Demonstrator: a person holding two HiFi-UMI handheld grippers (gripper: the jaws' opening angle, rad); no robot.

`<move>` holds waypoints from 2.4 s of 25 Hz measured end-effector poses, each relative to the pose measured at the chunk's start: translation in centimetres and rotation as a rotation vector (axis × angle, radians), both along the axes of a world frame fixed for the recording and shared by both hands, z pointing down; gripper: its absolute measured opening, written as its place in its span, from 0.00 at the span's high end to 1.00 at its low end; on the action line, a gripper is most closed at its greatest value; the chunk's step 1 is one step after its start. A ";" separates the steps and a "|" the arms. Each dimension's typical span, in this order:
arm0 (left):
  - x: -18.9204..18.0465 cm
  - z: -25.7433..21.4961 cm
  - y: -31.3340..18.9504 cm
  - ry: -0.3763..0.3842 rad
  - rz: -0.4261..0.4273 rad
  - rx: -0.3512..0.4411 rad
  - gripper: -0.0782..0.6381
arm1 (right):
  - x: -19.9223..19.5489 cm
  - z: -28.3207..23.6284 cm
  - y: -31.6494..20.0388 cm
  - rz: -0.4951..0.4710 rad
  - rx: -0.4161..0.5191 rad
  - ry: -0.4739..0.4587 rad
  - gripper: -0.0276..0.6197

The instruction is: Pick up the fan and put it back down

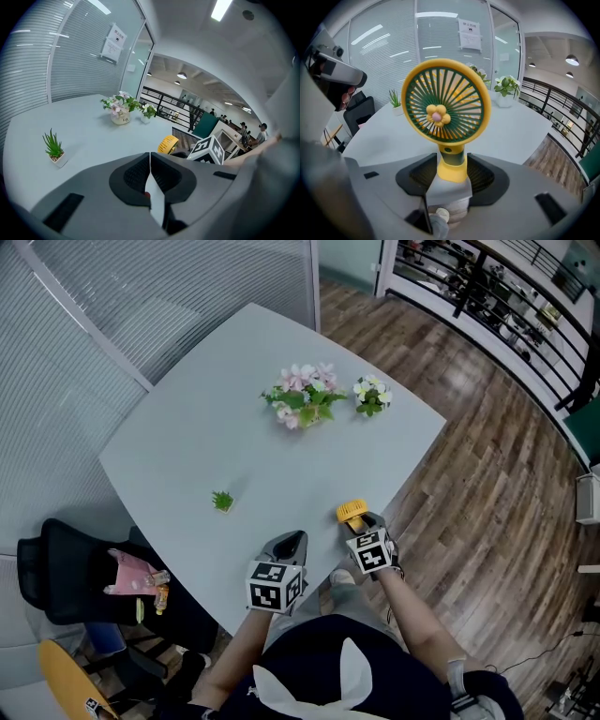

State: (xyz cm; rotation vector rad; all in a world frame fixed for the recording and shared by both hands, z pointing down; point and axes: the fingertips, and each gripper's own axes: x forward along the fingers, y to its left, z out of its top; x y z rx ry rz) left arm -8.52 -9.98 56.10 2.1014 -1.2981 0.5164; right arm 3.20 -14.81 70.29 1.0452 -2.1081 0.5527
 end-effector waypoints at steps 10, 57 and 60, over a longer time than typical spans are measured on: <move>0.8 0.1 0.3 -0.005 0.017 0.003 0.86 | 2.1 -1.5 2.4 0.040 0.008 -0.036 0.65; 6.5 -6.6 0.4 0.068 -0.100 0.170 0.86 | 3.7 -19.4 4.2 -0.008 0.170 -0.354 0.95; 6.5 -6.7 0.8 0.063 -0.115 0.176 0.86 | 3.8 -19.6 4.3 -0.019 0.172 -0.363 0.95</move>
